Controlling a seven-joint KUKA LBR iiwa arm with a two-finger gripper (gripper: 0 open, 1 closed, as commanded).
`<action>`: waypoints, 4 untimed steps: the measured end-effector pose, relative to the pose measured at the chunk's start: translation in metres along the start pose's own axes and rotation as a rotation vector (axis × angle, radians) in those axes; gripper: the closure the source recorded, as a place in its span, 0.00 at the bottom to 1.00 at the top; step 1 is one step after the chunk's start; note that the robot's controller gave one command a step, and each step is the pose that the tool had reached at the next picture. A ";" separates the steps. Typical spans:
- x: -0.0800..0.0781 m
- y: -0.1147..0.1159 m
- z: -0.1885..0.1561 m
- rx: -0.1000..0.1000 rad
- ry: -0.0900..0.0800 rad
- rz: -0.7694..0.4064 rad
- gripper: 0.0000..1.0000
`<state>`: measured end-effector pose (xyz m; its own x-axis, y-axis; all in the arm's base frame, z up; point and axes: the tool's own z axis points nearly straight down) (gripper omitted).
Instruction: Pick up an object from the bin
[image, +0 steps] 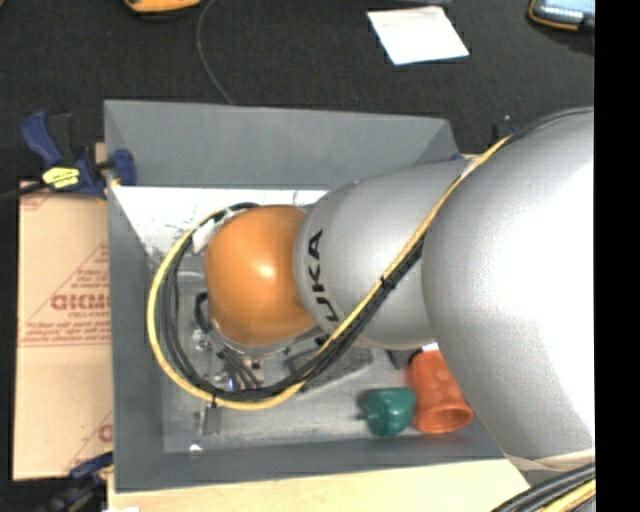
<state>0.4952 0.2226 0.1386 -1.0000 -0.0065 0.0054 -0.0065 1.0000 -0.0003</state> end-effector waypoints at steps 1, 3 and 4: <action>-0.002 -0.002 -0.005 -0.002 -0.006 0.005 0.00; -0.062 -0.111 -0.007 -0.005 -0.018 -0.449 0.00; -0.082 -0.226 0.039 0.005 -0.001 -0.488 0.00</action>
Offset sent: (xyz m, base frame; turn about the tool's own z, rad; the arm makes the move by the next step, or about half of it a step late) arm 0.0547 -0.1728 -0.0686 -0.1937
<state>0.5787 -0.0032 0.0993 -0.8801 -0.4747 0.0049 -0.4748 0.8801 -0.0026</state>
